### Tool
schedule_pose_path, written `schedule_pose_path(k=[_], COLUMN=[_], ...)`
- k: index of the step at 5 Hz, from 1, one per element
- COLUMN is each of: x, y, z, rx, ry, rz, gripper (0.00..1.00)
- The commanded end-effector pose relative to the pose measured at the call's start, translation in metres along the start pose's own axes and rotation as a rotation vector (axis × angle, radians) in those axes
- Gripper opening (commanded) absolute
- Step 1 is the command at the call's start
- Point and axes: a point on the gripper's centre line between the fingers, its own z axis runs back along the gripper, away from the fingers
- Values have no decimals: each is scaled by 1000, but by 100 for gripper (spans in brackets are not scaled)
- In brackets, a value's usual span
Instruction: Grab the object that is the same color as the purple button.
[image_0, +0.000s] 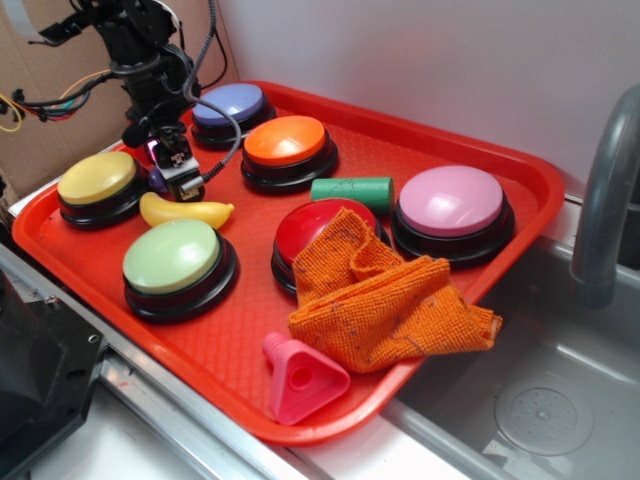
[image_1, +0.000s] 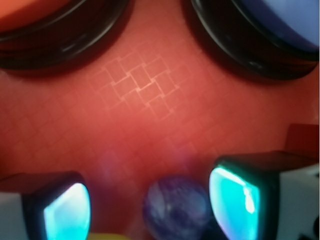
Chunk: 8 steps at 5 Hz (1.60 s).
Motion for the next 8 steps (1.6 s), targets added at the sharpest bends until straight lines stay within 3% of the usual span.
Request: schedule_pose_path(k=[1,4,5,6,8], x=[4,0,5,15,23], y=[12,19,23,23,1], z=[4,9,36,80,141], rx=[27,35,32,67,10], ry=[-30,-6,-24,-44,-81], rz=[11,69,146,241,394], gripper=[0,0,0,0,0])
